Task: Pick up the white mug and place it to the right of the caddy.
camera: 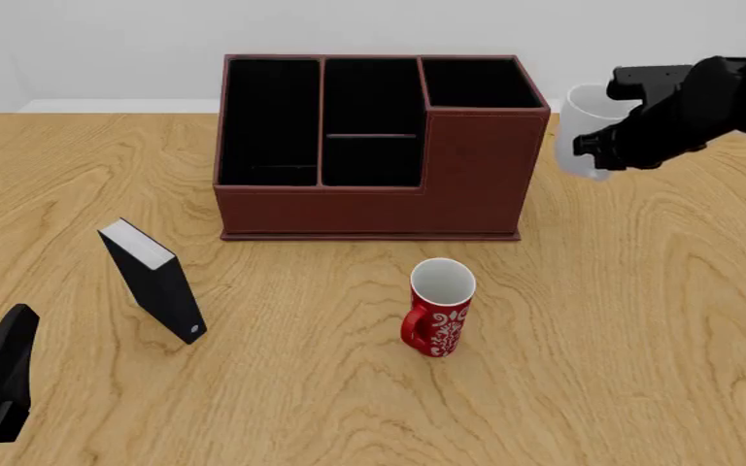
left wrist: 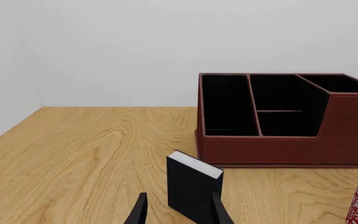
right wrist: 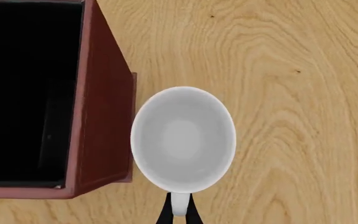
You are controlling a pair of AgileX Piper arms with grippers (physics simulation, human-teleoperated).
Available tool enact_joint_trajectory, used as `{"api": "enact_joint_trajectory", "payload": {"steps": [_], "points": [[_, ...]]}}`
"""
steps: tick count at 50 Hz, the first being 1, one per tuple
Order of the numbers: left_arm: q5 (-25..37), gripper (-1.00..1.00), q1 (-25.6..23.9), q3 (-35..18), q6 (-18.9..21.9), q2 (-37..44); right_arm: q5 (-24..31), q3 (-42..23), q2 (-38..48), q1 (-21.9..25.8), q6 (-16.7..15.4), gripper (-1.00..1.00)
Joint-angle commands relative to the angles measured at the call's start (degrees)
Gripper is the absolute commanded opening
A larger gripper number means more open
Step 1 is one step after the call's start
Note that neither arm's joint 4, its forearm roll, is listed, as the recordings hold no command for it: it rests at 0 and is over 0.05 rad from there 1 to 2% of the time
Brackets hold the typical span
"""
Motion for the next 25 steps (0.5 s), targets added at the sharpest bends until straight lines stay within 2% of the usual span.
{"api": "enact_joint_trajectory", "payload": {"steps": [1,11,25], "points": [[0.00,1.00,0.00,0.00,0.00,0.00,-1.14,0.07,1.60,-0.45,0.45,-1.00],[0.00,1.00,0.00,0.00,0.00,0.00,-2.94,1.96,1.85,-2.48,-1.14,-1.00],[0.00,1.00,0.00,0.00,0.00,0.00,-4.74,2.63,4.16,-1.36,-0.55,-1.00]]}}
